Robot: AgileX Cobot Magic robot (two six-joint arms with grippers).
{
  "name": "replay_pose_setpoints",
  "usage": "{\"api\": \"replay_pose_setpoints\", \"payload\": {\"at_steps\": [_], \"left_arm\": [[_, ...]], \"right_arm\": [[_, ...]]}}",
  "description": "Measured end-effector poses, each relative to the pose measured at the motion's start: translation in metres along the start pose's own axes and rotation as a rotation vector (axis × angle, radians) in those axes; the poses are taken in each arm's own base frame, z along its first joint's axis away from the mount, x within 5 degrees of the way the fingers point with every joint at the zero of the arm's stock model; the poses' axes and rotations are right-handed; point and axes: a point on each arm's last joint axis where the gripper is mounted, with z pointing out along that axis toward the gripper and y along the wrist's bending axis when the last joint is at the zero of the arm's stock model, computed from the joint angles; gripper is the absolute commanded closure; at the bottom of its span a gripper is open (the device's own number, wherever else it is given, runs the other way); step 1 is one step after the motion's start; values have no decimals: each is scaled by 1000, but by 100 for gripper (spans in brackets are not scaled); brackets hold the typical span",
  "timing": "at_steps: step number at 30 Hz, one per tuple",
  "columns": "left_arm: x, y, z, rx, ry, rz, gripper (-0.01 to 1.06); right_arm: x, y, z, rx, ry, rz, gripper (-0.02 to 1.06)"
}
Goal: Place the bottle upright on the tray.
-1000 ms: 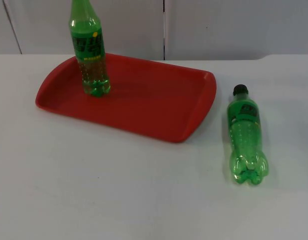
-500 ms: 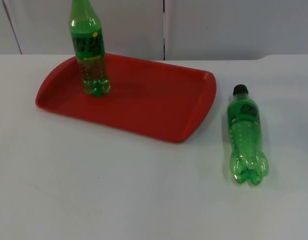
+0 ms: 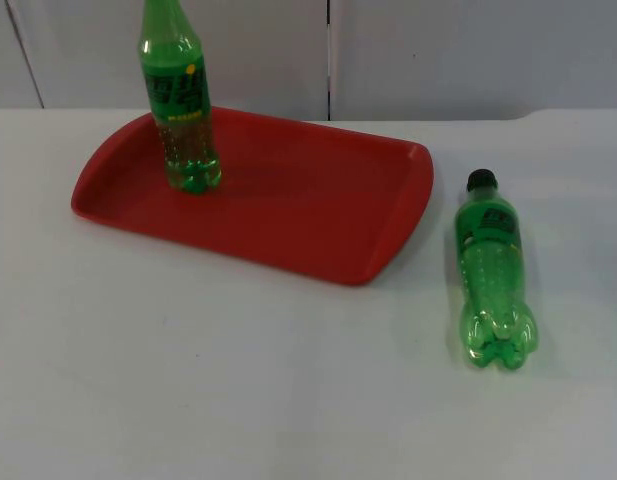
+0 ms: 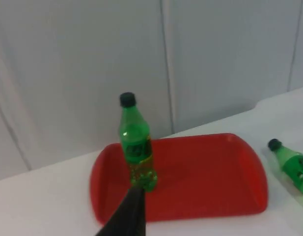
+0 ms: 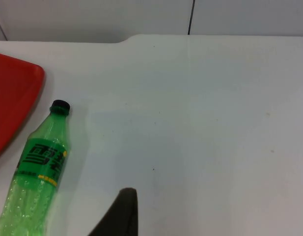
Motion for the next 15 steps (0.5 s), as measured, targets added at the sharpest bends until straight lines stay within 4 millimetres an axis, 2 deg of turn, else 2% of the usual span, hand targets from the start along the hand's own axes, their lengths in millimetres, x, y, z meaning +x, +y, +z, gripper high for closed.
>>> {"api": "replay_pose_setpoints", "payload": {"at_steps": [11,15], "left_arm": [[22,4,-34,-77,58,-23,0],[34,3,-36,-77,86,-43,0]], "right_arm": [[0,0,0,0,0,0,-1],[0,0,0,0,0,0,-1]]}}
